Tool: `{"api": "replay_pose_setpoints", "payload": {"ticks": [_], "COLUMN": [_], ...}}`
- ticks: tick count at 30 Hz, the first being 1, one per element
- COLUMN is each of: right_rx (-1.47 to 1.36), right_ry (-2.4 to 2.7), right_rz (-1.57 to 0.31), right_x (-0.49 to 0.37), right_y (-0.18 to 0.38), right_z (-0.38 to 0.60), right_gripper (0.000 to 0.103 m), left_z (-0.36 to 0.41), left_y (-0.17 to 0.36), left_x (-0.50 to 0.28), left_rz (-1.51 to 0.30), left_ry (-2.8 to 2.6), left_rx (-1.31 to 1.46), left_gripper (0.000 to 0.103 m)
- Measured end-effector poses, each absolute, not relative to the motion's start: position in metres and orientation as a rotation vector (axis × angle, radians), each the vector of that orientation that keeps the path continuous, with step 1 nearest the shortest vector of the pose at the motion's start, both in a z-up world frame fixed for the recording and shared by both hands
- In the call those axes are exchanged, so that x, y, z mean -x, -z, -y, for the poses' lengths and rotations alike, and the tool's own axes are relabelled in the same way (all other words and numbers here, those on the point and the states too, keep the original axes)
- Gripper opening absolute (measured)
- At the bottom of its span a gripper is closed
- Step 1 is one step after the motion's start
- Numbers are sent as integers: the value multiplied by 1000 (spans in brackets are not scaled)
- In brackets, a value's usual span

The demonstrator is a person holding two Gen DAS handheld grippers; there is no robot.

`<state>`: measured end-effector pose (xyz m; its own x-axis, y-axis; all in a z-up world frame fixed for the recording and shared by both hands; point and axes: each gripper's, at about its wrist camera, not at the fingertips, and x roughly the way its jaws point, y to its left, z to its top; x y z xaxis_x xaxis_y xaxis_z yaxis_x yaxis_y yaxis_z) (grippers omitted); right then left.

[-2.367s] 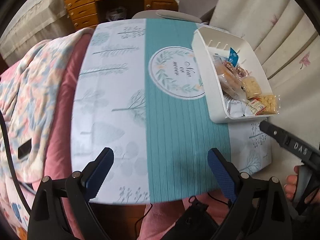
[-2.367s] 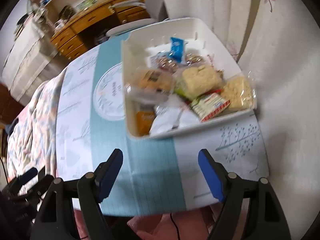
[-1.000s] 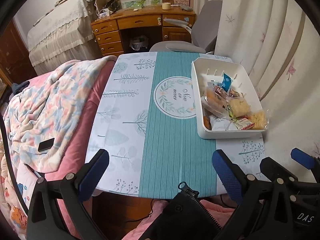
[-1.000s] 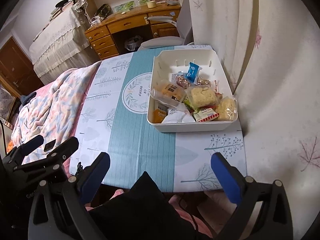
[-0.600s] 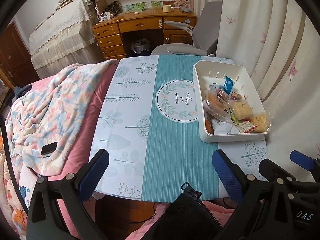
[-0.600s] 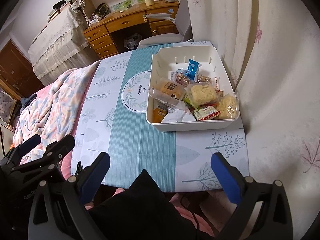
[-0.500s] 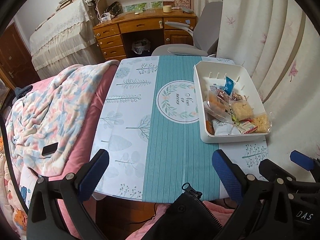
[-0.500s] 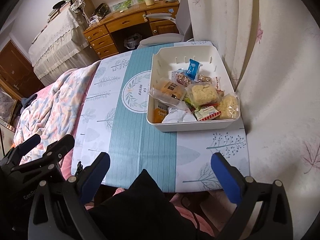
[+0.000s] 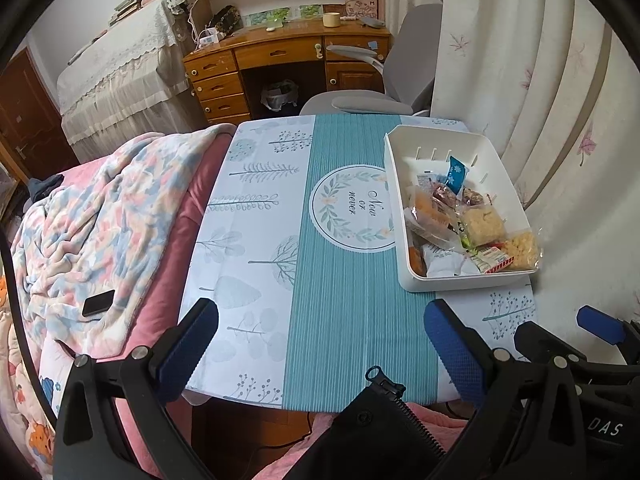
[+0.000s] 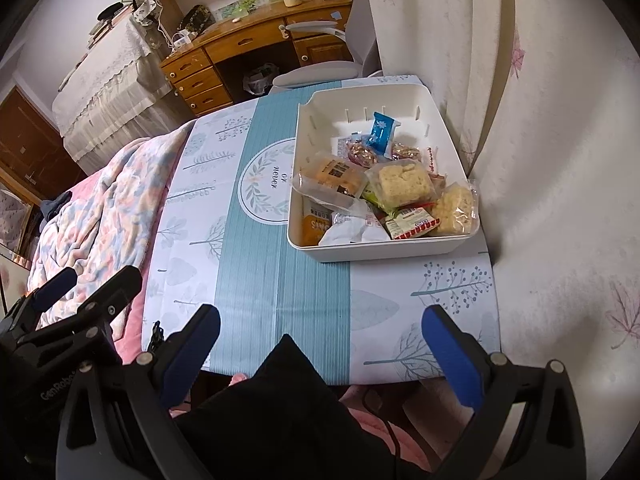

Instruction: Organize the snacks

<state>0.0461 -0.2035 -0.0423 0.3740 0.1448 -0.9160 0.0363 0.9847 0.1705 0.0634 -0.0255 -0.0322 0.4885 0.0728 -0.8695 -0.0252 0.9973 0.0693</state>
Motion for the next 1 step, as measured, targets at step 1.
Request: {"api": "replay_pose_setpoints", "payload": {"ticks": [1], "right_rx": [-174], "right_ry": [-69], "right_rz": [-1189], "right_x": [-46], "right_y": [43], "right_z": [203], "right_gripper": [102], "left_z": [26], "left_y": [32], "left_x": [-64], "left_rz": [-1059], "left_ry": [-58], "left_rx": [-50], "left_gripper": [102]}}
